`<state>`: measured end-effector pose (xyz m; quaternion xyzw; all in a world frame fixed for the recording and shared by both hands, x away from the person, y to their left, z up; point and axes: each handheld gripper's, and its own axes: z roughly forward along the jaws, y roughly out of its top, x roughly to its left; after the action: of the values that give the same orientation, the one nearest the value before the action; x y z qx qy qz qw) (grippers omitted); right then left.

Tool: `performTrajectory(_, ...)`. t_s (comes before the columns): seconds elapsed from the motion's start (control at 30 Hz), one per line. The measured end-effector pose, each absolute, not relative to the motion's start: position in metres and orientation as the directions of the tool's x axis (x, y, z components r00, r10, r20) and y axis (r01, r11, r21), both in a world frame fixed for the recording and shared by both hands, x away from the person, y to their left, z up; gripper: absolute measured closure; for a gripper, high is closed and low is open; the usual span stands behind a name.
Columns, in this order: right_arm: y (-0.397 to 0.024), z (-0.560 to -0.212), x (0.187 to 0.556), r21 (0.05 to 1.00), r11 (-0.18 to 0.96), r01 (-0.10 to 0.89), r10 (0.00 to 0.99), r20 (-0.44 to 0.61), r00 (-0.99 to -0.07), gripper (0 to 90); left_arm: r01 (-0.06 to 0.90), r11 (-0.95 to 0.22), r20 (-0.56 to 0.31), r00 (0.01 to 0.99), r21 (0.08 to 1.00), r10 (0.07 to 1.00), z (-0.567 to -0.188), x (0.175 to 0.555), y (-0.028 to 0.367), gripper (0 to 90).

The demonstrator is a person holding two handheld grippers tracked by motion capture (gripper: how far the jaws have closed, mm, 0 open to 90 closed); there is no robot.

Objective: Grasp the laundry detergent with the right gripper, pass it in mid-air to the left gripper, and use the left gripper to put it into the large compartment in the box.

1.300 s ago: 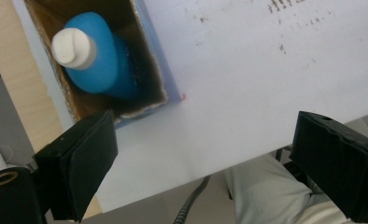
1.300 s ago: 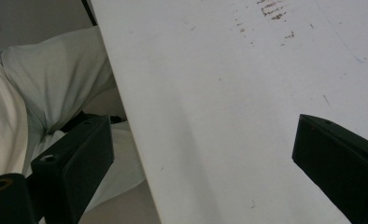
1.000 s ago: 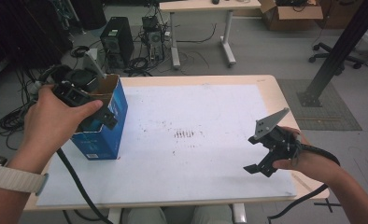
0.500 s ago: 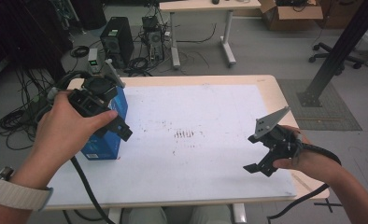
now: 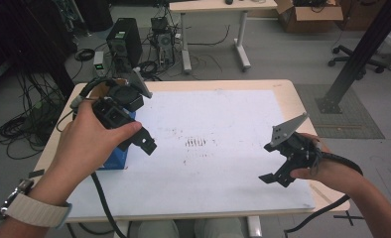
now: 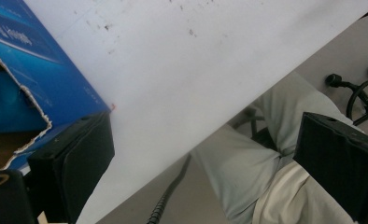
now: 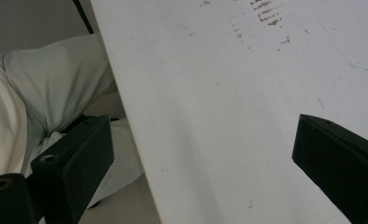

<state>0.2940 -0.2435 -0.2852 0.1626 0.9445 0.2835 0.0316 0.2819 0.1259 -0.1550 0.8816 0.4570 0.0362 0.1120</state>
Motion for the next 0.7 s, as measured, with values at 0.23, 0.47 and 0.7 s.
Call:
performTrajectory(0.23, -0.244, -0.285, 0.295, 0.547, 0.785, 0.291, 0.327, 0.034, -0.944, 5.3, 0.792, -0.561, -0.054, 0.588, 0.240, 0.807, -0.157, 0.287, 0.119, 5.2)
performTrajectory(0.47, -0.245, -0.284, 0.296, 0.549, 0.781, 0.296, 0.333, 0.034, -0.942, 5.3, 0.786, -0.564, -0.064, 0.595, 0.252, 0.801, -0.157, 0.290, 0.115, 5.2)
performTrajectory(0.7, -0.245, -0.281, 0.295, 0.548, 0.784, 0.292, 0.329, 0.032, -0.944, 5.3, 0.786, -0.566, -0.061, 0.596, 0.248, 0.801, -0.160, 0.291, 0.111, 5.2)
